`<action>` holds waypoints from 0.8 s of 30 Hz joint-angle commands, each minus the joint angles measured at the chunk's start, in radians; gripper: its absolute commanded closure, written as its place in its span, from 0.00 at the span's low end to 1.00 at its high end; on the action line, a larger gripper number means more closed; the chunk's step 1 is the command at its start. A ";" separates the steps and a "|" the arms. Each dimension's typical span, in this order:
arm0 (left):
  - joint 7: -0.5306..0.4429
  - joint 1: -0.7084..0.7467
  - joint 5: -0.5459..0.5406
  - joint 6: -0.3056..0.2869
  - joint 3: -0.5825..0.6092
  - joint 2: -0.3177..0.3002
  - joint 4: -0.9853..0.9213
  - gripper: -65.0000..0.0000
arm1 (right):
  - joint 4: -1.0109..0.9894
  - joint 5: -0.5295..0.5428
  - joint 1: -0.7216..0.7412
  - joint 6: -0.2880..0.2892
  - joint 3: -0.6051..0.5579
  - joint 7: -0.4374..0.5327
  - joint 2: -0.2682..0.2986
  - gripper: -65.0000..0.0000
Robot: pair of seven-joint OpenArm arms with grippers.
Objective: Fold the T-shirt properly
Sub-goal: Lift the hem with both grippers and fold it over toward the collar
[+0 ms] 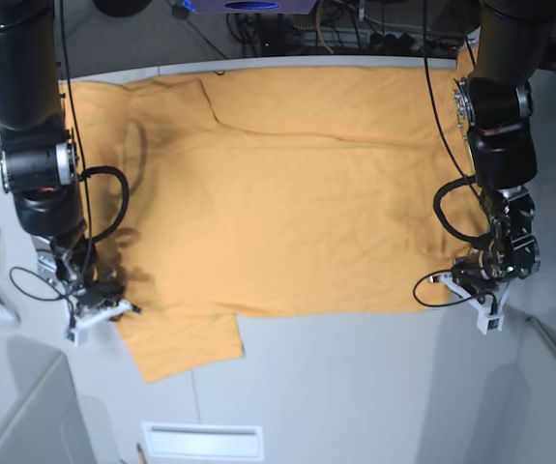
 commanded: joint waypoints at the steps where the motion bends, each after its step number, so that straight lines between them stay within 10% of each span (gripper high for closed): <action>1: 0.001 -0.021 -0.005 0.002 -0.026 -0.018 0.059 1.00 | 0.018 0.000 0.032 -0.008 0.000 0.007 0.014 1.00; 24: 0.203 0.191 -0.163 0.005 -0.166 0.005 0.502 1.00 | 0.457 0.004 -0.143 -0.002 0.003 -0.150 0.159 1.00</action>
